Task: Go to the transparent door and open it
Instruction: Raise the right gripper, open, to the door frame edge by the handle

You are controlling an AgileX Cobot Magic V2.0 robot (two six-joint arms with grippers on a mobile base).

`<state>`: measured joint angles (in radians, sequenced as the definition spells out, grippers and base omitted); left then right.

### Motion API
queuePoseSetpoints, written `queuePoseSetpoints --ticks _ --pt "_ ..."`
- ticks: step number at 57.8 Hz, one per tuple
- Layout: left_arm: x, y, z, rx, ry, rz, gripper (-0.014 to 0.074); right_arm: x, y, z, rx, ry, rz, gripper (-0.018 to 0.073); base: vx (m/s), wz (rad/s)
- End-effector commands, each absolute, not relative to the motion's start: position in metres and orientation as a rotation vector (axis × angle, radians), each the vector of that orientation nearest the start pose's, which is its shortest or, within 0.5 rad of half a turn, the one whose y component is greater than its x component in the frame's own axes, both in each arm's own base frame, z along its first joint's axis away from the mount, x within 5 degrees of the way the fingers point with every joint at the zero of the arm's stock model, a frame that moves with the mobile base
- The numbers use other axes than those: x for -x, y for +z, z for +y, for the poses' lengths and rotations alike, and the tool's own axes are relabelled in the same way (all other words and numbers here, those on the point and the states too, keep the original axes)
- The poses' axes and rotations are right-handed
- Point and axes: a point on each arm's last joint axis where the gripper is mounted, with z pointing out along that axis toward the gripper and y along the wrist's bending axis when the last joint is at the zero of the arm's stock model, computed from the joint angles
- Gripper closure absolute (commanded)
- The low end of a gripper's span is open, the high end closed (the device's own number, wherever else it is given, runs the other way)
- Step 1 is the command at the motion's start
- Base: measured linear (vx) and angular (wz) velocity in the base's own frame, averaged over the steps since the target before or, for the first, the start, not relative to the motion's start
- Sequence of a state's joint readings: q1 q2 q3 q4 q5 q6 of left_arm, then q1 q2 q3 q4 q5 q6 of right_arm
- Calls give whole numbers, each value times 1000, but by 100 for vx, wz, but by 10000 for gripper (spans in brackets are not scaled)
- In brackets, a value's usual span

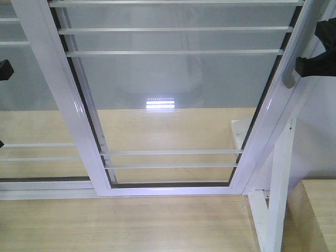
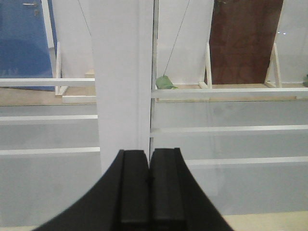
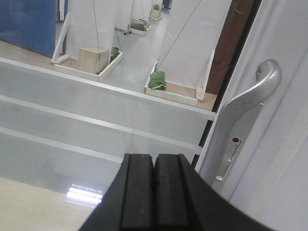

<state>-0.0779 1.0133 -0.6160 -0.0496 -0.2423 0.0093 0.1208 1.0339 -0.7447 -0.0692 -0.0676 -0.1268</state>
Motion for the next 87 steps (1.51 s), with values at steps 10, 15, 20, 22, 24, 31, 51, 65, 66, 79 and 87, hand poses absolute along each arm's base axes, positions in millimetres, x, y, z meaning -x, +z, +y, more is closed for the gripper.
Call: queuePoseSetpoints --ticks 10,15,20,22,24,31,51,65,66,79,87 --pt "-218 344 -16 -13 -85 1502 578 -228 367 28 255 -56 1547 556 0 0" --pt "-218 344 -16 -13 -85 1501 546 -228 367 28 259 -59 1545 529 0 0" --pt "-218 344 -16 -13 -85 1501 505 -228 367 28 259 -59 1545 478 0 0" --pt "-218 344 -16 -13 -85 1501 487 -228 367 28 259 -59 1546 449 0 0" --pt "-218 344 -16 -13 -85 1501 456 -228 367 28 259 -59 1547 414 0 0" --pt "-218 344 -16 -13 -85 1502 340 -228 367 28 259 -59 1552 267 0 0" --pt "-218 343 -16 -14 -85 1516 50 -228 367 26 251 -60 1554 -10 0 0" --pt "-218 339 -16 -16 -85 1556 55 -229 367 -9 36 -103 1575 52 0 0" --pt "-218 339 -16 -16 -85 1559 55 -230 366 -11 20 -104 1579 55 0 0" --pt "-218 338 -16 -16 -85 1561 55 -247 352 -34 -86 -150 1605 65 0 0" --pt "-218 338 -16 -16 -85 1561 55 -269 335 -38 -95 -155 1603 65 0 0"
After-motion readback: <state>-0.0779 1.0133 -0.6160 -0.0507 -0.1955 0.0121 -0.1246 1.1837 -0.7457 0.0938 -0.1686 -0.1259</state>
